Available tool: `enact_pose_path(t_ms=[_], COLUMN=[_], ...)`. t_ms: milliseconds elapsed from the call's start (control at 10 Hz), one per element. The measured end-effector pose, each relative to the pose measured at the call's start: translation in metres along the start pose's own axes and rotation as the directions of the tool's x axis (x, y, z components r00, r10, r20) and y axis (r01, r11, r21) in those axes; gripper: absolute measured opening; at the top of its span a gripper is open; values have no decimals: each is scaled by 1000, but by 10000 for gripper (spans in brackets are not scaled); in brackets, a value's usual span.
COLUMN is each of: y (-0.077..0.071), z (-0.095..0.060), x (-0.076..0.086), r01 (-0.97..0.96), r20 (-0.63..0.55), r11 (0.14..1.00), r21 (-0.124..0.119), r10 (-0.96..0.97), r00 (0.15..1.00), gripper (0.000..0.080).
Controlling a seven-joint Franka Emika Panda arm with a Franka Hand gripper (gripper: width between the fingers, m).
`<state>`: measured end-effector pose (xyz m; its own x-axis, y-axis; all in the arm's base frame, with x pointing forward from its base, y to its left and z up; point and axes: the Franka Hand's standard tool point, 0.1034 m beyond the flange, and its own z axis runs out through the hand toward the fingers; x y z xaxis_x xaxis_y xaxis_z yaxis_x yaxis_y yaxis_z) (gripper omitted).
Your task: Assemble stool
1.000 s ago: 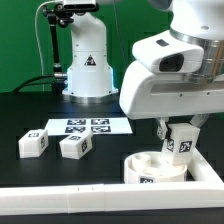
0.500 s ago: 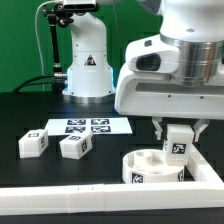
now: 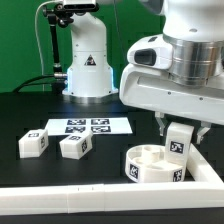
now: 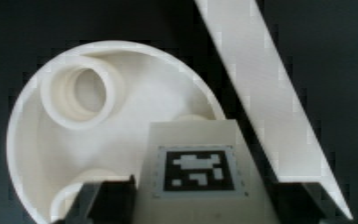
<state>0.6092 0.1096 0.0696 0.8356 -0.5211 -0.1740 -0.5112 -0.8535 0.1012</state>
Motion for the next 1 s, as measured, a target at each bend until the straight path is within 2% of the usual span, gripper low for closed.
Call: enact_pose_path(t_ms=[100, 200, 300, 700, 1000], y=[-2, -3, -4, -8, -9], z=[-1, 0, 2, 1, 1], x=[1, 2, 2, 0, 0], r01=[-120, -225, -300, -488, -660], r20=[-8, -10, -12, -2, 31], r11=[993, 973, 952, 870, 747], r21=[17, 52, 64, 73, 79], r10=[120, 226, 301, 490, 660], r00=[993, 974, 954, 872, 750], gripper=[345, 345, 345, 345, 345])
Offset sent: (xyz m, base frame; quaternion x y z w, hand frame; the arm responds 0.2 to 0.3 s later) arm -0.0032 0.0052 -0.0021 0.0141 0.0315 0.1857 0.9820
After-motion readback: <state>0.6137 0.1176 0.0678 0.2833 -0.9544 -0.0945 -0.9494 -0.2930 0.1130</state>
